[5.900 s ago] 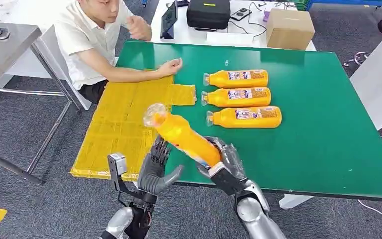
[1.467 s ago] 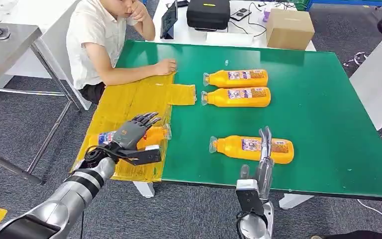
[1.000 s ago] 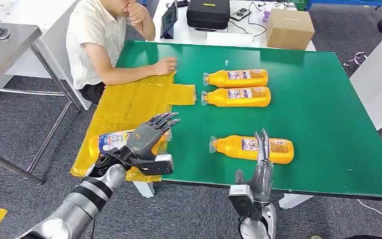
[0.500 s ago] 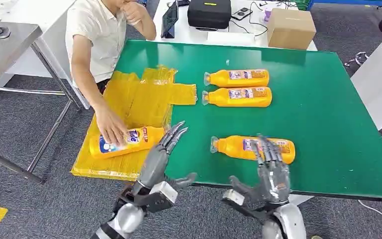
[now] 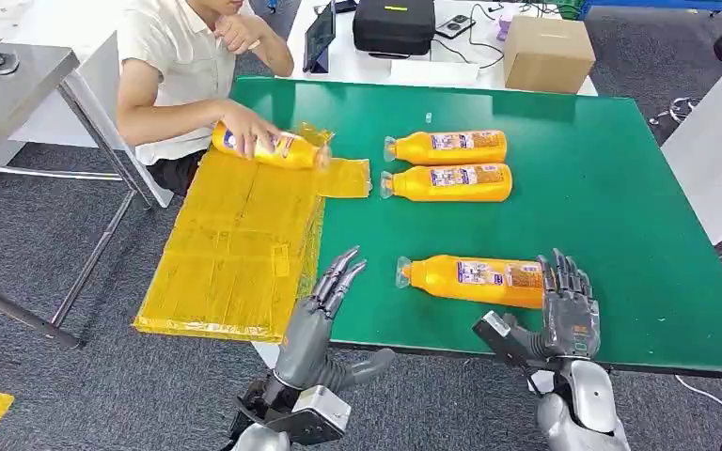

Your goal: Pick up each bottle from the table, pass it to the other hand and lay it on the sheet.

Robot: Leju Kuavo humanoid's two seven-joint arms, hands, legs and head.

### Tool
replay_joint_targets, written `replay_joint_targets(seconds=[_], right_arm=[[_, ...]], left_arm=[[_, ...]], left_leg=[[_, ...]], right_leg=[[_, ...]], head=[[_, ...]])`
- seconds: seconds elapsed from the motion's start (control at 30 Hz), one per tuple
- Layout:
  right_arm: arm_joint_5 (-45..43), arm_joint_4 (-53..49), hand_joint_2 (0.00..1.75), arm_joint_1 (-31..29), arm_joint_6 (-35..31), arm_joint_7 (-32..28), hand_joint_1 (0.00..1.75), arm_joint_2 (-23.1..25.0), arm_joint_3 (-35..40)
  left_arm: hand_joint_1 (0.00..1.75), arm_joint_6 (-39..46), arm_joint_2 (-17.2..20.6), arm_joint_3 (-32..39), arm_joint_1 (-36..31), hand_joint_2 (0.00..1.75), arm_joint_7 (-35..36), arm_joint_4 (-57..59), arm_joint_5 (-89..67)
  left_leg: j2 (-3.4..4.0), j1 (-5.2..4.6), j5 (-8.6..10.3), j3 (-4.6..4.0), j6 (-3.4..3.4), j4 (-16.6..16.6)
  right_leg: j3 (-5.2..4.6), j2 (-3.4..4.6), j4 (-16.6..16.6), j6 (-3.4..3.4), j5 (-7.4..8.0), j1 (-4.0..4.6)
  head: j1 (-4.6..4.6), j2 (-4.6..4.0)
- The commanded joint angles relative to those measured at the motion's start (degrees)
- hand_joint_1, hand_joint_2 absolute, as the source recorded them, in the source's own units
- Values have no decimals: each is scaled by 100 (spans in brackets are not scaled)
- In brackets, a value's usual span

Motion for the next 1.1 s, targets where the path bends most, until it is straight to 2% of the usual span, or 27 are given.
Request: replay_joint_targets(seconds=[0.03,0.57,0.67,0.8,0.87,0.9,0.93,1.1], right_arm=[[-280,2673,175,-1317,82,470,0,-660,1285],[-386,3107,175,-1566,160,415,0,-377,1762],[-435,3324,175,-1667,437,578,0,-403,1810],[-721,3830,175,-1889,1297,910,0,-463,1774],[-706,3918,175,-1929,1410,962,0,-503,1807],[-712,3931,175,-1930,1400,953,26,-509,1807],[-750,4024,175,-1962,1526,1031,73,-507,1784],[-765,4052,175,-1937,1568,1076,73,-519,1777]], left_arm=[[0,-181,123,-333,-245,175,126,228,241],[0,-239,103,-436,-406,175,117,316,361],[0,-266,124,-475,-432,175,137,310,366],[0,-284,139,-504,-454,175,234,297,338],[0,-292,142,-505,-459,175,242,285,335],[0,-293,142,-505,-460,175,246,282,334],[0,-293,150,-512,-456,175,271,287,309],[0,-297,161,-510,-434,175,275,299,302]], left_leg=[[17,6,-3,23,-1,-5],[9,6,1,30,-2,-7],[5,5,1,30,0,-3],[10,7,1,37,-1,-5],[19,4,2,42,2,-3],[23,6,3,50,0,-6],[31,5,-2,58,-1,-3],[24,4,-13,101,-1,-2]], right_leg=[[20,19,-11,-9,2,3],[25,12,-10,-8,4,3],[25,7,-6,-4,3,1],[31,14,-11,-8,6,4],[30,15,-7,-3,6,1],[36,20,-11,-7,8,3],[40,26,-9,-5,8,2],[28,29,-10,-5,3,0]], head=[[2,0],[0,0],[0,0],[2,0],[2,0],[0,0],[2,0],[2,0]])
